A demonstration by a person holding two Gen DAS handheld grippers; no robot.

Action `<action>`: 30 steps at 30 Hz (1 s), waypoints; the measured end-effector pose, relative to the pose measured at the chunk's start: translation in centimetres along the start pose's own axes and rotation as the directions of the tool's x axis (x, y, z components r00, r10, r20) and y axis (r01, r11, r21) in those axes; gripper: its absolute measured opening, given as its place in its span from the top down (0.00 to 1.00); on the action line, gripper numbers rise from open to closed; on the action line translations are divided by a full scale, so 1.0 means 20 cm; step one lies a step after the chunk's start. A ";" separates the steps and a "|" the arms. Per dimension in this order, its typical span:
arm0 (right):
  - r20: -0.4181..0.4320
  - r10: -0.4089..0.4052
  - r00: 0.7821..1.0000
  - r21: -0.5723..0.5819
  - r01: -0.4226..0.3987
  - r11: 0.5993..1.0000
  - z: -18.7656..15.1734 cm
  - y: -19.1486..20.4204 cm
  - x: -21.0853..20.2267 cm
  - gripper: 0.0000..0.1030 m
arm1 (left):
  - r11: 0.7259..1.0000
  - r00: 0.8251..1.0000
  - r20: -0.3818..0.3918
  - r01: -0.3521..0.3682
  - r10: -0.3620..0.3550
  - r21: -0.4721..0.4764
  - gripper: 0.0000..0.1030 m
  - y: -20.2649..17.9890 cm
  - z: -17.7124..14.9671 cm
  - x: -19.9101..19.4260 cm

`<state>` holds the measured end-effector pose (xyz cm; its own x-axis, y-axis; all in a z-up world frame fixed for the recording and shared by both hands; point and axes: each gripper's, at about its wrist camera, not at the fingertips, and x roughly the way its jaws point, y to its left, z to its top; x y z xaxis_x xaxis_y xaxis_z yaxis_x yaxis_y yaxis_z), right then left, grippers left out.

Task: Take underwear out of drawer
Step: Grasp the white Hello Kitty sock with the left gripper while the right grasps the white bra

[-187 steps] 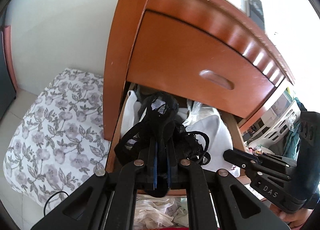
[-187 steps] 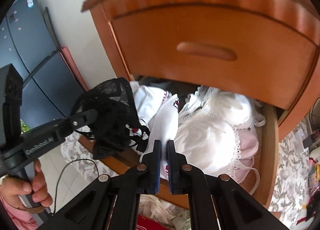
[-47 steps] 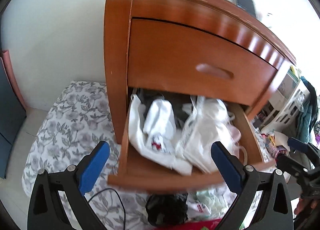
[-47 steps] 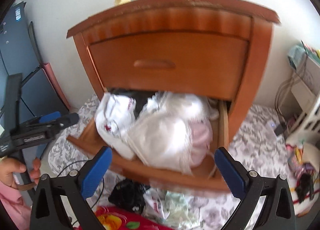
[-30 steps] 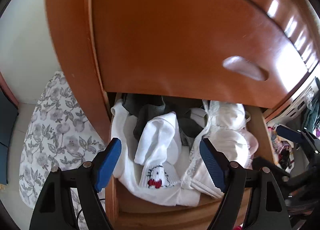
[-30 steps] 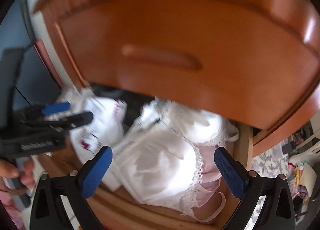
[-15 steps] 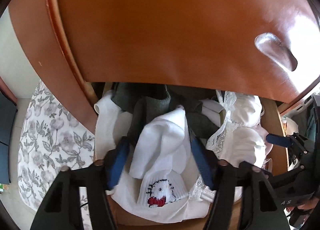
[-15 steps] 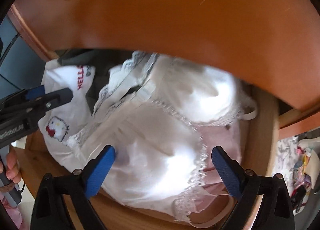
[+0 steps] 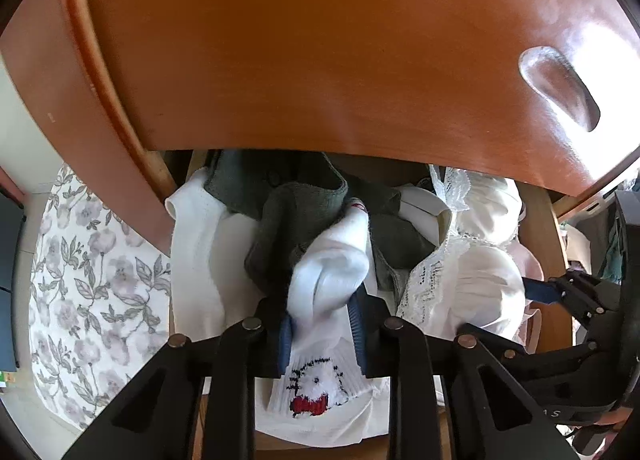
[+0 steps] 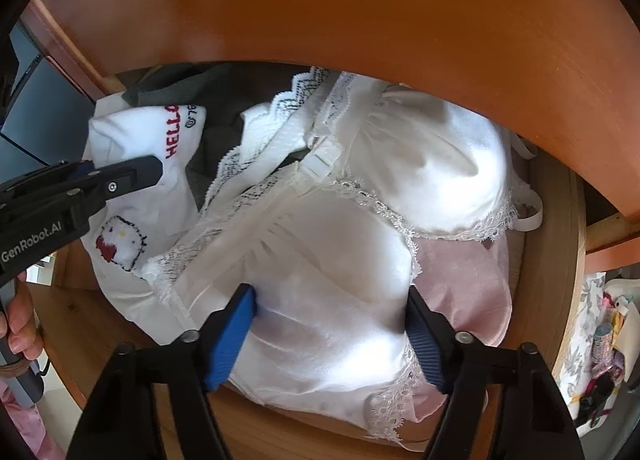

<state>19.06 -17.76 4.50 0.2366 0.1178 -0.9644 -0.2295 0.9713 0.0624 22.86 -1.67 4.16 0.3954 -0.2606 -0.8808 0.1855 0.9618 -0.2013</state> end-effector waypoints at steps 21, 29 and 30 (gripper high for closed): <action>0.157 0.079 0.984 0.028 -0.084 0.996 -0.20 -0.04 -0.25 0.65 | 0.999 0.979 0.199 0.039 -0.034 -0.022 0.88 -0.02 -0.13 -0.33; 0.236 0.109 0.966 0.048 -0.124 0.991 -0.32 -0.10 -0.44 0.66 | 0.998 0.955 0.294 0.054 -0.047 -0.016 0.88 0.01 -0.18 -0.49; 0.244 0.110 0.963 0.047 -0.125 0.991 -0.34 -0.10 -0.47 0.66 | 0.998 0.951 0.306 0.057 -0.050 -0.014 0.89 0.01 -0.19 -0.52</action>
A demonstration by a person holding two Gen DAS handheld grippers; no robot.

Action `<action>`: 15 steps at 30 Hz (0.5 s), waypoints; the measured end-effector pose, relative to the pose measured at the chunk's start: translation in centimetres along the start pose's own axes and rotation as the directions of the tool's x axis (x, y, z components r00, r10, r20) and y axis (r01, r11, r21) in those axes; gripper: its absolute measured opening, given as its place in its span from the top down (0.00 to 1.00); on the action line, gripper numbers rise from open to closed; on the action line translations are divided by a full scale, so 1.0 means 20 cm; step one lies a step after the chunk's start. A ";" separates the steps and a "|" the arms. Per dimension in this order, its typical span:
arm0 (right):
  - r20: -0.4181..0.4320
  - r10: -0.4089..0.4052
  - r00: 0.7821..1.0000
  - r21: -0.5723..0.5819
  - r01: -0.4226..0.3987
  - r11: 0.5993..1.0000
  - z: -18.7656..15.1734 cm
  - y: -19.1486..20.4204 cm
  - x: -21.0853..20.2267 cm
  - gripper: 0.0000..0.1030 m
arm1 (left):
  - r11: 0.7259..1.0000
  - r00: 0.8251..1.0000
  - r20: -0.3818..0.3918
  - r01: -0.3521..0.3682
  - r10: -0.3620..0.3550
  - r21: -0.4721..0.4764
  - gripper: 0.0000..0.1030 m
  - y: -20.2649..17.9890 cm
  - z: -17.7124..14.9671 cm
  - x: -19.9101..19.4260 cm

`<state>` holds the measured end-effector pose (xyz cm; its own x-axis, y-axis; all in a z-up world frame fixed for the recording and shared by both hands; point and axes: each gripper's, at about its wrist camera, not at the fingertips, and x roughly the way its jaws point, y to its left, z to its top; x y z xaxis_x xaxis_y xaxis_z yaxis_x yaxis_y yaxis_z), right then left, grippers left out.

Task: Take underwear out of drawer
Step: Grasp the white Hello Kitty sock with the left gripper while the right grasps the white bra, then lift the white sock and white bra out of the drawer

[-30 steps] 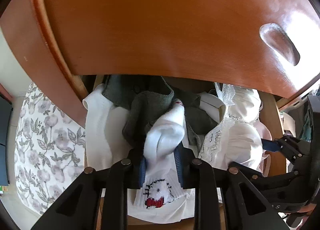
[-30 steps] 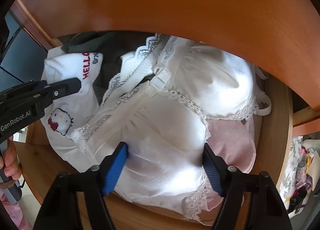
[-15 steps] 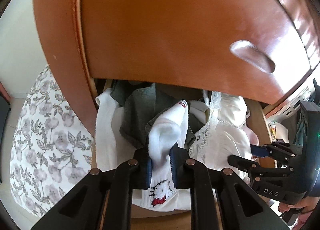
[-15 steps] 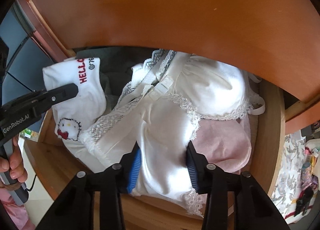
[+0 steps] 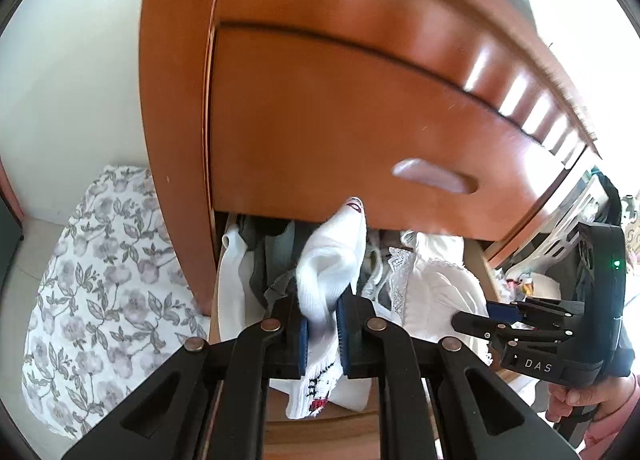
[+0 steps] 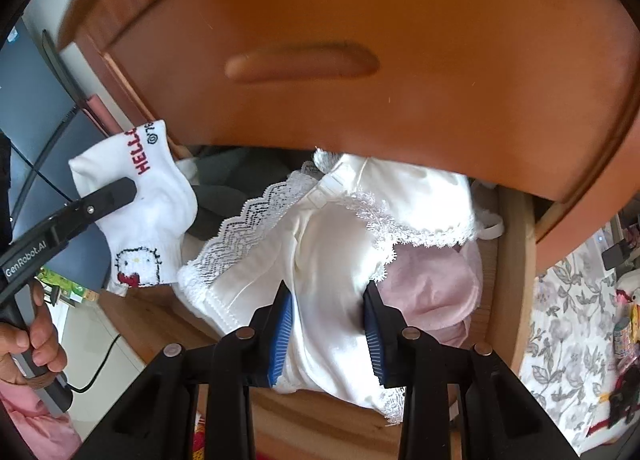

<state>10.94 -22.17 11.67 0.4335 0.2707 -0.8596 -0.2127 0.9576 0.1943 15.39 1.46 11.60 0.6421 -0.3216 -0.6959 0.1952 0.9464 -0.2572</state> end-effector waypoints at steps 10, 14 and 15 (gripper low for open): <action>0.030 0.005 1.000 -0.036 -0.003 0.999 -0.06 0.01 -0.14 0.75 | 0.999 0.998 0.045 0.032 -0.033 0.035 0.88 -0.10 -0.04 -0.15; 0.032 0.006 0.999 -0.016 -0.005 1.000 0.01 0.04 -0.08 0.78 | 0.999 0.999 0.038 0.030 -0.032 0.041 0.88 -0.14 -0.06 -0.18; 0.038 0.013 0.999 -0.007 -0.013 1.000 0.01 0.03 -0.10 0.78 | 0.999 0.999 0.038 0.029 -0.031 0.042 0.88 -0.14 -0.06 -0.19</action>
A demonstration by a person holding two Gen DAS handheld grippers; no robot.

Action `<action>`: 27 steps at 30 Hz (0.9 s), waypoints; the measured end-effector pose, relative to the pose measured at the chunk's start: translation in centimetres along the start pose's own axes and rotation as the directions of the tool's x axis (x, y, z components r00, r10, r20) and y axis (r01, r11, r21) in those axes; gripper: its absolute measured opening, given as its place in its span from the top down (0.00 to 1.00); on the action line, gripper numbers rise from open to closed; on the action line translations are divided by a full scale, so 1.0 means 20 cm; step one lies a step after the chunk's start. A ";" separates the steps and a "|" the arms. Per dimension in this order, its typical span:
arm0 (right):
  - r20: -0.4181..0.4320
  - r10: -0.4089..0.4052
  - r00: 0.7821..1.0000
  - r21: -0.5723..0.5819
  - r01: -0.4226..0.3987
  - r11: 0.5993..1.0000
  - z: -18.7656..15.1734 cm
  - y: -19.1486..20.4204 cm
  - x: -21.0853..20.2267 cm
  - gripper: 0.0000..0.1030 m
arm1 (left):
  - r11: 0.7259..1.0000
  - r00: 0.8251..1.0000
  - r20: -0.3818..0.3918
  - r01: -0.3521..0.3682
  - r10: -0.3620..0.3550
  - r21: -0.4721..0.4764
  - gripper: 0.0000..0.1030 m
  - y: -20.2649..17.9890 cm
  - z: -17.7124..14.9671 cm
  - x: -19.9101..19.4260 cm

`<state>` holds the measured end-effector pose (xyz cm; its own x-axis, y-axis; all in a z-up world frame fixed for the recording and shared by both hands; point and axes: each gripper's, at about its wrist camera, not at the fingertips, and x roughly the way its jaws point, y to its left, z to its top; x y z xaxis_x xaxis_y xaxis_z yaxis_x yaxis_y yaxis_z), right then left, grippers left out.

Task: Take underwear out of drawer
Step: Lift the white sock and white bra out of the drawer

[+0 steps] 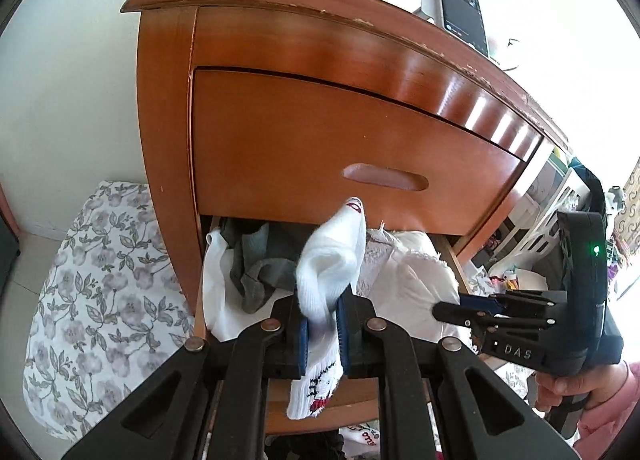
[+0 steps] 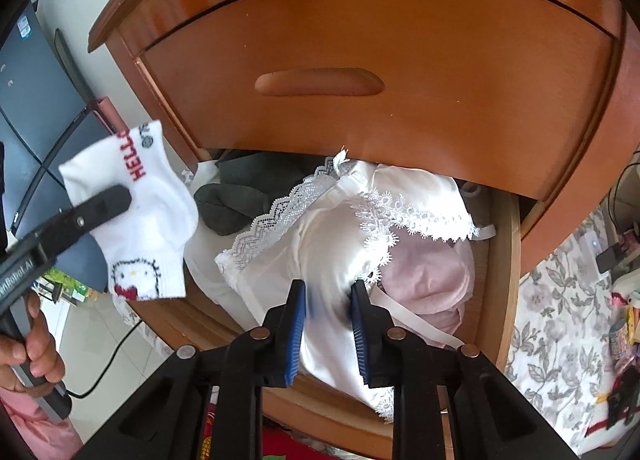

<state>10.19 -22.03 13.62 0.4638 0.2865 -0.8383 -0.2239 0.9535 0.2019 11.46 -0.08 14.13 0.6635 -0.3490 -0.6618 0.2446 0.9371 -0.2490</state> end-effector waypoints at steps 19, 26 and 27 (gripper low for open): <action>0.102 0.087 0.991 -0.078 -0.080 0.994 -0.03 0.16 -0.22 0.84 | 0.998 0.999 0.032 0.042 -0.043 0.049 0.88 -0.18 -0.05 -0.09; 0.169 0.112 0.979 -0.111 -0.094 0.989 -0.04 0.24 -0.38 0.84 | 0.997 0.997 0.070 0.037 -0.041 0.063 0.88 -0.22 -0.05 -0.18; 0.181 0.118 0.976 -0.116 -0.097 0.988 -0.04 0.25 -0.41 0.84 | 0.997 0.996 0.079 0.036 -0.041 0.067 0.88 -0.23 -0.05 -0.20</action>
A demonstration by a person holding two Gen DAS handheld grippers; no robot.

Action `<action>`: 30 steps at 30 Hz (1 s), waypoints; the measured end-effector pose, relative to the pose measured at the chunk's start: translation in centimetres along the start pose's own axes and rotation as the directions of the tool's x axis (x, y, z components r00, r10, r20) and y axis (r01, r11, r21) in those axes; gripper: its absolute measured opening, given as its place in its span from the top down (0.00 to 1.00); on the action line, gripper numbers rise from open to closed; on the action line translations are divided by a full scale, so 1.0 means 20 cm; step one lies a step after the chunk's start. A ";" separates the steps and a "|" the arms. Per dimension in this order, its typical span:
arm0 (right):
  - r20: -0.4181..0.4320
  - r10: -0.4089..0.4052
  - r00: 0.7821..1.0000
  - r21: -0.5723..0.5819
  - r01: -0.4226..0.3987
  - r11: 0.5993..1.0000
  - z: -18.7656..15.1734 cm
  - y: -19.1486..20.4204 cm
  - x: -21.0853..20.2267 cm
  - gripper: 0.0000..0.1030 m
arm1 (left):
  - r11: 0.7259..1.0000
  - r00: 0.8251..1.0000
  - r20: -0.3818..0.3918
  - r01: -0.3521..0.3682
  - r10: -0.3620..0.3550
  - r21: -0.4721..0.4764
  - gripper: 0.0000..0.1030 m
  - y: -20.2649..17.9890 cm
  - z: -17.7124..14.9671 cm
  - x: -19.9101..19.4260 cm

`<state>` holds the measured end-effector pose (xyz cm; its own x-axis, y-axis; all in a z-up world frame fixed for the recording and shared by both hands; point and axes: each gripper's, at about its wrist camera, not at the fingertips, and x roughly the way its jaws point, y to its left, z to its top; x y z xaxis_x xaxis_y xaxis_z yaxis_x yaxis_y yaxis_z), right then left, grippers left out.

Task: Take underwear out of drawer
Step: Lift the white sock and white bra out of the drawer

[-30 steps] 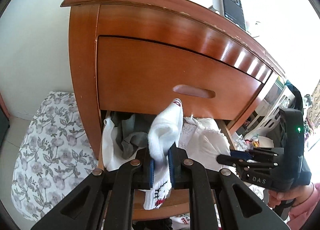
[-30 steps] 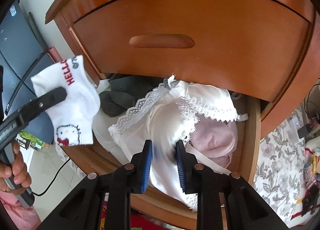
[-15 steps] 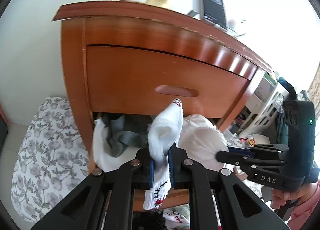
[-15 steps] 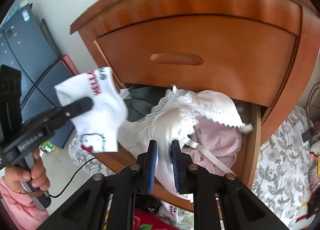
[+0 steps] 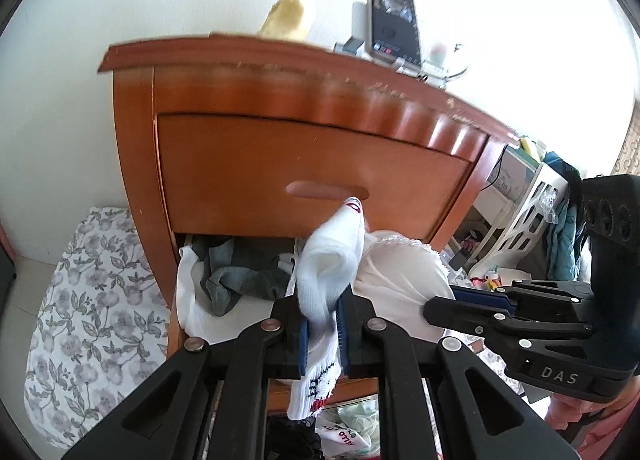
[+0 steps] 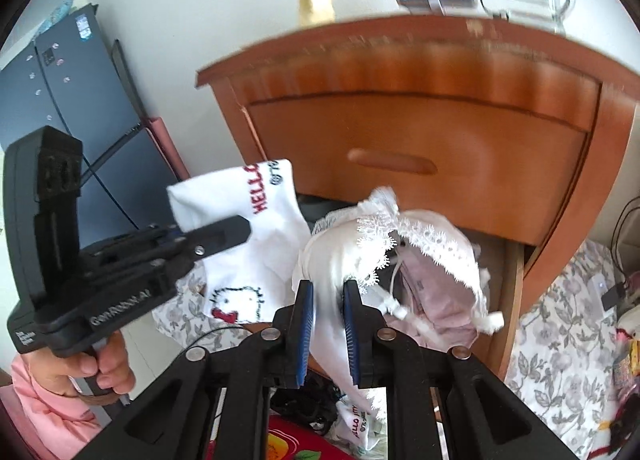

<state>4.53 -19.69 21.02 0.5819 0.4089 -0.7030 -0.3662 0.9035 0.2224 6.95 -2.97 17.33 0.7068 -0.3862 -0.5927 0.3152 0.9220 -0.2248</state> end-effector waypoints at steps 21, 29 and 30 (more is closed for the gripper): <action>0.274 0.006 0.962 -0.114 0.027 0.993 -0.13 0.36 -0.74 0.85 | 0.989 0.961 0.265 0.042 -0.079 0.145 0.88 -0.35 -0.03 -0.76; 0.275 -0.009 0.962 -0.173 0.059 0.983 -0.32 0.48 -0.84 1.00 | 0.977 0.962 0.259 0.037 -0.092 0.211 0.88 -0.47 -0.22 -0.85; 0.233 -0.023 0.972 -0.153 0.060 0.986 -0.36 0.45 -0.78 1.00 | 0.979 0.971 0.227 0.029 -0.075 0.202 0.88 -0.46 -0.26 -0.80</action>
<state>-13.03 -18.85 29.16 0.7437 0.4064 -0.5308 -0.4371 0.8964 0.0739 -10.53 -5.05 24.96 0.8065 -0.4508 -0.3825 0.4566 0.8859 -0.0813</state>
